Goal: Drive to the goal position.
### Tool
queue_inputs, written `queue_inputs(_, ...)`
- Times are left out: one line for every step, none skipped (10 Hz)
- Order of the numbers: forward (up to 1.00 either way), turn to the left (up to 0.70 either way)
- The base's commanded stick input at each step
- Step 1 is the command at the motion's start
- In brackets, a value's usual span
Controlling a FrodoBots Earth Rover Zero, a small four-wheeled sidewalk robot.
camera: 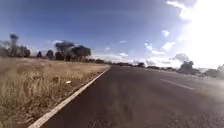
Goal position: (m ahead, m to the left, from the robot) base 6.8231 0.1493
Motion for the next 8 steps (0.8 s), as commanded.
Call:
queue_inputs(0.50,0.00)
queue_inputs(0.50,0.00)
queue_inputs(0.50,0.00)
queue_inputs(0.50,0.00)
queue_inputs(0.50,0.00)
queue_inputs(0.50,-0.20)
queue_inputs(0.50,-0.45)
queue_inputs(0.50,-0.50)
